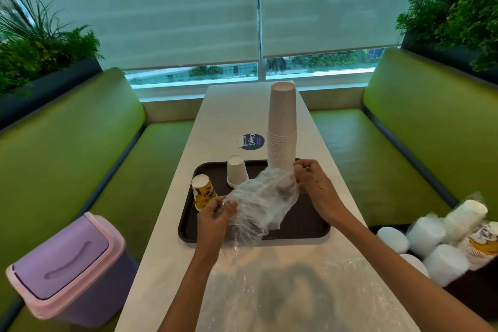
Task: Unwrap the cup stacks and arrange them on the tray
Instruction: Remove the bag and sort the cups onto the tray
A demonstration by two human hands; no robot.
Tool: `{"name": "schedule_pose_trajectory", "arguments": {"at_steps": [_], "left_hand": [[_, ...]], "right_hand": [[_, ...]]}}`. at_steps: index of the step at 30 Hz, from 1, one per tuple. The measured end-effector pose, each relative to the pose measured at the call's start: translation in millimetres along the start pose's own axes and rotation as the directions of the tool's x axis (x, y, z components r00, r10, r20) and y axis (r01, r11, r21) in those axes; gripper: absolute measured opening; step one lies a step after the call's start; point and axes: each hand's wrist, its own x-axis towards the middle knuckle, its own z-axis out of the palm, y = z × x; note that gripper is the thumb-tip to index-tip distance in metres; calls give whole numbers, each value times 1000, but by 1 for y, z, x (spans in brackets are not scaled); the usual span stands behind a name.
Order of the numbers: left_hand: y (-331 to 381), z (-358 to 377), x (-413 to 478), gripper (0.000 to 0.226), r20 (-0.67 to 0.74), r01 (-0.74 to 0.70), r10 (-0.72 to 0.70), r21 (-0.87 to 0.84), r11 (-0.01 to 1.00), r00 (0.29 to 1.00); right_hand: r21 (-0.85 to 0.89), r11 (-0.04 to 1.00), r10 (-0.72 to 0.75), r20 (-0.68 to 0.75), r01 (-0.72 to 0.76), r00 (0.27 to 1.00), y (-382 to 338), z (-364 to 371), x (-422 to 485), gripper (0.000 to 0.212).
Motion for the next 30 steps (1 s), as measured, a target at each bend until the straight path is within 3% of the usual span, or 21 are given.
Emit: {"name": "schedule_pose_trajectory", "arguments": {"at_steps": [5, 8, 10, 13, 19, 22, 25, 30], "left_hand": [[2, 6, -3, 12, 7, -97, 97, 60, 993, 995], [5, 8, -6, 22, 8, -136, 136, 74, 988, 991], [5, 8, -6, 26, 18, -154, 153, 91, 984, 988], [2, 4, -6, 27, 4, -169, 169, 115, 979, 986], [-4, -2, -4, 19, -9, -182, 185, 144, 973, 983], [-2, -2, -4, 16, -24, -173, 176, 98, 980, 984], [0, -4, -4, 12, -37, -110, 111, 30, 993, 993], [-5, -21, -1, 9, -91, 20, -29, -94, 995, 995]], "right_hand": [[-272, 962, -25, -5, 23, 1000, -11, 22, -7, 63], [-302, 952, -60, 3, 59, 998, 2, 28, -7, 37], [-254, 966, -51, 19, 54, 999, 7, 27, -6, 20], [-121, 993, -2, 32, 6, 999, 9, 24, -5, 13], [33, 999, 6, -30, -5, 1000, 5, 10, 0, 21], [180, 979, 120, -117, -97, 986, 5, 0, 5, 21], [282, 942, 243, -192, -184, 951, 7, -7, 8, 26], [397, 896, 345, -336, -200, 877, 9, -19, 13, 31]]}}
